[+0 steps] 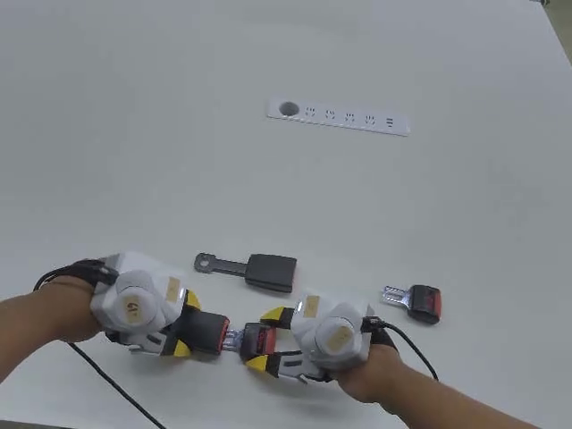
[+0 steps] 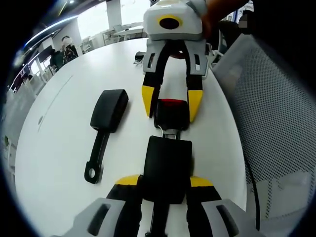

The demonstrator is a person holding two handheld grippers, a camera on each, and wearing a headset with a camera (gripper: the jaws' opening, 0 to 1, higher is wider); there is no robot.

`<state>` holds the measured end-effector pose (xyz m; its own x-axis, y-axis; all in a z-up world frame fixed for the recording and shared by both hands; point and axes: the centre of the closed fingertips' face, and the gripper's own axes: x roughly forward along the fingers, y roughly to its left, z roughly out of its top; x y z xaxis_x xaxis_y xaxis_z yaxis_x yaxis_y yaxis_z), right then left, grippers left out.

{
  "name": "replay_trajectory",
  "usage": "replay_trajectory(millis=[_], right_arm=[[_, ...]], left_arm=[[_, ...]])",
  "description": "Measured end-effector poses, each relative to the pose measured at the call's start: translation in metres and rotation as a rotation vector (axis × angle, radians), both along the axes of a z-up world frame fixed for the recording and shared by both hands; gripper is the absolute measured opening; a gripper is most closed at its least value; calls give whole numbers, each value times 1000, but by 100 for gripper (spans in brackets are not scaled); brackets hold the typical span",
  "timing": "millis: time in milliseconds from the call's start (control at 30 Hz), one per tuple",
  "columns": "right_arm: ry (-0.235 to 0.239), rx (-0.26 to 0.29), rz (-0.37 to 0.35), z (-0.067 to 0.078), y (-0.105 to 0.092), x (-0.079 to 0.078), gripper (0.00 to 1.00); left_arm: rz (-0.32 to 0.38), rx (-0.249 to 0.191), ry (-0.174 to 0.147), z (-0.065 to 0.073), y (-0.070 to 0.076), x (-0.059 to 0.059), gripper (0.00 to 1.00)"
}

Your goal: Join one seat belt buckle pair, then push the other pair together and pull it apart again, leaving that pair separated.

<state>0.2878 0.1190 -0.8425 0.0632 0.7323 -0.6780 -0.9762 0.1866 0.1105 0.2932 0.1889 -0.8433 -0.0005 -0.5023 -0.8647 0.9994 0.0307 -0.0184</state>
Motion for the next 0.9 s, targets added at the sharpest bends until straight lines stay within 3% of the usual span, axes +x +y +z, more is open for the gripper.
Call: replay_trajectory(millis=[200,800,867,900], right_arm=[[4,-19,-21,1,8,2,35],[19,-50,-4,0,24,4,35],[39,-61,5,-2,24,2,35],[24,-53,5,-3,26,5,35]], left_arm=[[-24,18,-4,0,0,0,35],[-41,7,-5,0,-1,-1,34],[-40,6,-2,0,-1,-1,34],[-40,9,-3,0,0,-1,34]])
